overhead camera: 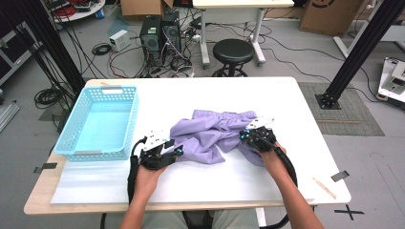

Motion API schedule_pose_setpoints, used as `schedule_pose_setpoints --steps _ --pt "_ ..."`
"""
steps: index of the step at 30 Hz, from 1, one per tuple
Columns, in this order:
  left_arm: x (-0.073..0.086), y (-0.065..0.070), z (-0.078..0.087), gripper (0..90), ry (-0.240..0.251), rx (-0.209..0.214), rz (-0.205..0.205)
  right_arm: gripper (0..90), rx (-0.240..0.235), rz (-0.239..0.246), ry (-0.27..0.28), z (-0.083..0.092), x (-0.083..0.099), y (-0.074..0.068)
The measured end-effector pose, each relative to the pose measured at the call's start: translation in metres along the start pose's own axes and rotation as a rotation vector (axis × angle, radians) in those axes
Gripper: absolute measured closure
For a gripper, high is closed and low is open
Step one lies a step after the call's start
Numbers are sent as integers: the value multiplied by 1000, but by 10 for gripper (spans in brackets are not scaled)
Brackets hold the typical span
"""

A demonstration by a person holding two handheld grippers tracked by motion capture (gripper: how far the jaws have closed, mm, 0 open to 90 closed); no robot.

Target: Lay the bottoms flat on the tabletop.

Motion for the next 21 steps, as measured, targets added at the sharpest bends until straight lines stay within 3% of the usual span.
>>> schedule_pose_setpoints --steps 5,9,12,17,19,21 --pt "0 1 0 556 -2 4 -7 893 11 -54 -62 -15 10 13" --pt "0 -1 1 554 1 4 -8 805 -4 -71 -7 -3 11 11" --pt "1 -2 3 549 4 6 -5 796 -24 -86 52 14 13 10" --pt "3 -2 4 543 8 4 1 844 -83 -57 109 36 19 -6" --pt "3 -3 4 543 8 6 0 860 -127 -31 90 36 23 -17" --pt "2 -2 4 543 8 7 1 859 -132 -15 46 31 28 -25"
Point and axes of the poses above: each handheld gripper's, and its own axes: z roughly backward along the jaws, x roughly out of its underside, y roughly to its right, the point moved 6 cm from there along -z, roughly forward along the jaws, and after that the axes turned 6 degrees about -z, right-handed, at the moved point
